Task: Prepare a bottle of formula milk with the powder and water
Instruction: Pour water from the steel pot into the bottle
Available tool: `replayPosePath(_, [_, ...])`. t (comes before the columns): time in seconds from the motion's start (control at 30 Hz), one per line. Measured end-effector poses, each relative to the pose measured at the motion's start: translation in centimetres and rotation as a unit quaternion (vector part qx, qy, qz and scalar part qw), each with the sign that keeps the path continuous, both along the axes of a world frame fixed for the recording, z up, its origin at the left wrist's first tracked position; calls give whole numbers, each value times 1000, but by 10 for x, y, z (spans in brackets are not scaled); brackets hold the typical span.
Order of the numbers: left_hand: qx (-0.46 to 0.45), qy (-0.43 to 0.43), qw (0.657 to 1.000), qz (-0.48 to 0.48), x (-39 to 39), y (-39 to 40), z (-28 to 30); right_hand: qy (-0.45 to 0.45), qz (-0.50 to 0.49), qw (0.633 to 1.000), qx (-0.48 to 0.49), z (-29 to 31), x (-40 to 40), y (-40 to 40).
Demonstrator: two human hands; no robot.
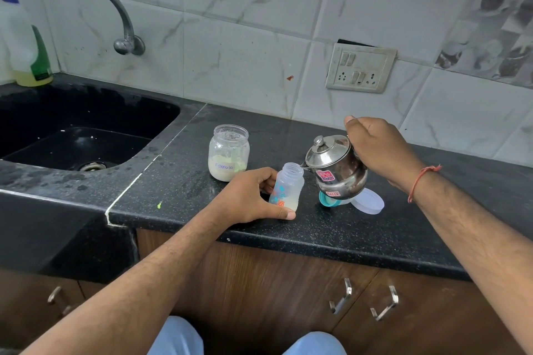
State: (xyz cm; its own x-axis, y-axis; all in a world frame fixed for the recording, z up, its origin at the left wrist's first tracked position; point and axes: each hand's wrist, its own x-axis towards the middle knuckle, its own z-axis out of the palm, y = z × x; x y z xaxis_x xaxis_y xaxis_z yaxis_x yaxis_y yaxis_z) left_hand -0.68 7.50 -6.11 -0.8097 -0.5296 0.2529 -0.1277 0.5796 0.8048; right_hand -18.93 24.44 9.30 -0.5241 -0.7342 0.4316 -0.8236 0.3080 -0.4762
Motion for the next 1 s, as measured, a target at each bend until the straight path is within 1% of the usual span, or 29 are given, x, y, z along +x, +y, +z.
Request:
replayPosePath(0.33, [-3,-1,1000,-2,1,1,2,48,1,998,42,8,6,-7])
replayPosePath(0.83, [3,-5,1000,-1,2,3,4,64,-1,997,51,12,7,-11])
replayPosePath(1.0, [7,0,1000,-2,2,2,2,89,-6,994,57,12,4,-12])
